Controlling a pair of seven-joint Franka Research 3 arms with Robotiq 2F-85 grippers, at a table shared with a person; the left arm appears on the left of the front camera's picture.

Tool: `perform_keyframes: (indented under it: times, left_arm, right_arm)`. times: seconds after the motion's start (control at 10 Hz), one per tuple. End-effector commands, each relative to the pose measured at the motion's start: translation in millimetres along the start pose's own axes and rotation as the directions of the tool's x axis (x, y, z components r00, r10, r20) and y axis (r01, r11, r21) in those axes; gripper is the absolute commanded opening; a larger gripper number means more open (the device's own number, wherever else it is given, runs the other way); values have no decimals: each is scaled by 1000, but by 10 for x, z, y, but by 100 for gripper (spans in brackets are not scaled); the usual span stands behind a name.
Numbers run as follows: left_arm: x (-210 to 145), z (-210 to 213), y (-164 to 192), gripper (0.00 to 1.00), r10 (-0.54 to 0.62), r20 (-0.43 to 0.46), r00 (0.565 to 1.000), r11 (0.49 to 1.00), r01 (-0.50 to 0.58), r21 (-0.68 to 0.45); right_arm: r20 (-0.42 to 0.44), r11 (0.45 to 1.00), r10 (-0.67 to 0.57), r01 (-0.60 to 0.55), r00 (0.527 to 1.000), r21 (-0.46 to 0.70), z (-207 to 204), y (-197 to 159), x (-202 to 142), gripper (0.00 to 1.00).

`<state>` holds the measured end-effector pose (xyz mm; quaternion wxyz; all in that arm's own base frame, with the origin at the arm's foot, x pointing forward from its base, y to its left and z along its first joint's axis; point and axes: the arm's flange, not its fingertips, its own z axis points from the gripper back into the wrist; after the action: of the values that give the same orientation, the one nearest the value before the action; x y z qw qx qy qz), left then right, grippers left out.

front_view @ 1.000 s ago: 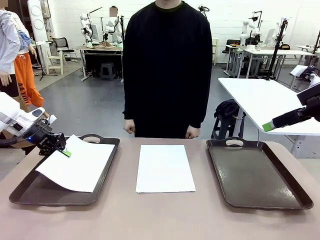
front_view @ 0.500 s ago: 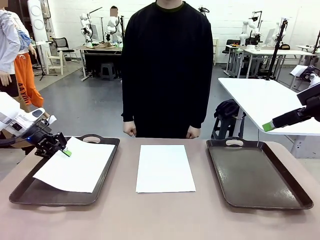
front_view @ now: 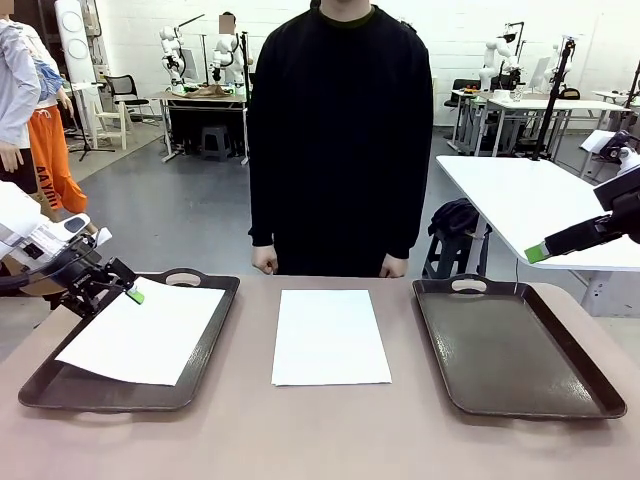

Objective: Sort the A4 documents.
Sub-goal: Place the A4 Paper in the designated Handle tray.

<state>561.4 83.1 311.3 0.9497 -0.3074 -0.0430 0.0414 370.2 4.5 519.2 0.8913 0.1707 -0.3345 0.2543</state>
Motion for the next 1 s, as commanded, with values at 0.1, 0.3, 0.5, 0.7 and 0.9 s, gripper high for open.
perform_keyframes:
  times: [0.1, 0.3, 0.5, 0.7, 0.9]
  left_arm:
    - [-27, 49, -34, 100, 11, -11, 1000, 999, -10, 50]
    - [-25, 77, -34, 100, 9, -4, 1000, 998, -9, 57]
    - [-17, 123, -36, 100, 3, 10, 1000, 998, -3, 69]
    - [-9, 182, -51, 100, 37, 31, 999, 996, -40, 83]
    - [-20, 215, -82, 100, 39, 31, 999, 996, -41, 80]
  right_arm:
    - [6, 1000, -3, 3, 1000, 17, -12, -8, -5, 100]
    - [6, 1000, -3, 3, 1000, 17, -12, -8, -5, 100]
    - [6, 1000, -3, 3, 1000, 17, -12, -8, -5, 100]
    - [6, 1000, -3, 3, 1000, 17, -12, -8, -5, 100]
    - [6, 1000, -3, 3, 1000, 17, -12, -8, -5, 100]
